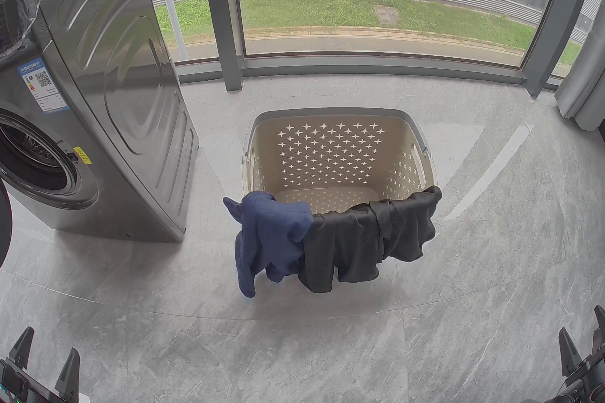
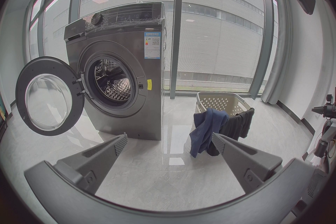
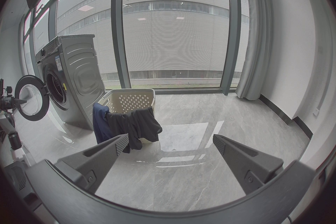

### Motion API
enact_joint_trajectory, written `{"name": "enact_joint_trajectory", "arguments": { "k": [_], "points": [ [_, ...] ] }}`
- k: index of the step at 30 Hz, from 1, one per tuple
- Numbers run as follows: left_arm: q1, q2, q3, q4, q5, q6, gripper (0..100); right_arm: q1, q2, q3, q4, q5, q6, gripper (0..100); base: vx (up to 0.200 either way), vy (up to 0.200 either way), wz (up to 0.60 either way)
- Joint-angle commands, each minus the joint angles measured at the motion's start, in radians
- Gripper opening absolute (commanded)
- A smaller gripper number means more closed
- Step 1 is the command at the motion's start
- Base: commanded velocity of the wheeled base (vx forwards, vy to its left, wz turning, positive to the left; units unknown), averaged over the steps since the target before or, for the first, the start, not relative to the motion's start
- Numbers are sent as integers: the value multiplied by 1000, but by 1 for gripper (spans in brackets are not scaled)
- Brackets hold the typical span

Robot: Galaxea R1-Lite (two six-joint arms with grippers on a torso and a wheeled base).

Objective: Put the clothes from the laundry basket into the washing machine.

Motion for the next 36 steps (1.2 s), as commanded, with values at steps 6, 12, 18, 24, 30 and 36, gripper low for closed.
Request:
{"name": "enact_joint_trajectory", "arguments": {
  "k": [6,12,18,24,30,36],
  "points": [
    [0,-15,16,0,1,0,100,0,-16,18,-3,-1,0,100,100,0,0],
    [0,-15,16,0,1,0,100,0,-16,18,-4,0,0,100,0,0,0],
    [0,-16,16,0,1,0,100,0,-16,18,-6,-1,0,100,0,-200,0],
    [0,-15,16,0,1,0,100,2,-16,18,-6,-1,0,100,0,-100,0],
    [0,-15,16,0,1,0,100,2,-16,18,-7,-4,15,100,0,0,0],
    [0,-15,16,0,1,0,100,0,-16,18,-9,2,6,100,0,0,0]
  ]
}}
